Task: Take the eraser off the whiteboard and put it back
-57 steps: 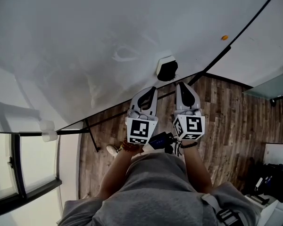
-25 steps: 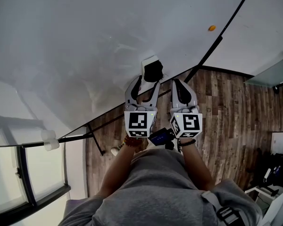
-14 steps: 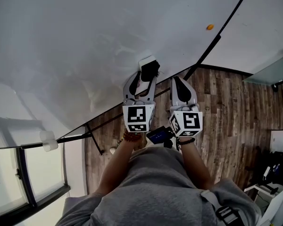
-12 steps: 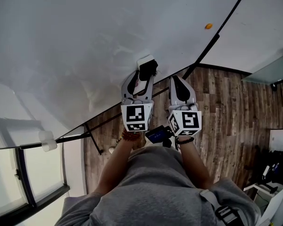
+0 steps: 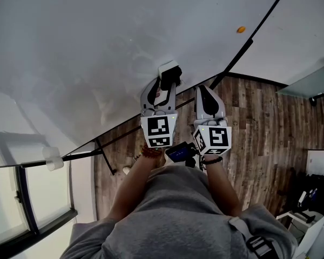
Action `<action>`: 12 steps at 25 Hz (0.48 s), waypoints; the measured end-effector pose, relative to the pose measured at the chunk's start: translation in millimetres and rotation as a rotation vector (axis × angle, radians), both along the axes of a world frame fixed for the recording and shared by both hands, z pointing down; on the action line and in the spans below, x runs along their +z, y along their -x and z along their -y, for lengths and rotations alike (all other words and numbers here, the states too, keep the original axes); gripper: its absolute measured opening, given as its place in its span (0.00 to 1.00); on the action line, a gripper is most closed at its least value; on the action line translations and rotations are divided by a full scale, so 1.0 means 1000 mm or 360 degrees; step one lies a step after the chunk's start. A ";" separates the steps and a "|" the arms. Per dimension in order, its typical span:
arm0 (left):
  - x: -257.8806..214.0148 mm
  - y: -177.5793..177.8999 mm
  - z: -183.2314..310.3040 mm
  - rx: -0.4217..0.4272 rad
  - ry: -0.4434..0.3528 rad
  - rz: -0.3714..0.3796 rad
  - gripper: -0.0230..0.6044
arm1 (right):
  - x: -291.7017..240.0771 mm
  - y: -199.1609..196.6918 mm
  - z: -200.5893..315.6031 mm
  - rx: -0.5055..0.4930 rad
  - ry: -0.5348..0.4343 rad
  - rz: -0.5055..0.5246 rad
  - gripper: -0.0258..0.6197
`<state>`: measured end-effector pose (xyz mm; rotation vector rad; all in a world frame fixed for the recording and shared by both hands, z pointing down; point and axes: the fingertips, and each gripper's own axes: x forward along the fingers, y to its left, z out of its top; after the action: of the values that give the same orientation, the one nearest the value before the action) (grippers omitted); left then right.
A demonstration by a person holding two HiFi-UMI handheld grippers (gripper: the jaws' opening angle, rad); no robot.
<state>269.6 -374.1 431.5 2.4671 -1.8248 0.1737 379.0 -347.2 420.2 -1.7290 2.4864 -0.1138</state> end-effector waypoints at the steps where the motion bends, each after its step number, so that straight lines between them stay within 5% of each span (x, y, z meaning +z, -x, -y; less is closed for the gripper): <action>1: 0.000 0.000 0.000 0.0003 0.0000 -0.0003 0.29 | 0.000 0.000 0.000 0.0000 0.0002 -0.0003 0.09; 12: 0.000 0.002 0.000 0.0002 -0.0018 -0.0005 0.26 | -0.003 0.002 -0.002 -0.0003 -0.0007 -0.0001 0.09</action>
<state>267.7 -373.7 431.9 2.4743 -1.8282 0.1599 377.4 -345.1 417.4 -1.7254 2.4864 -0.1077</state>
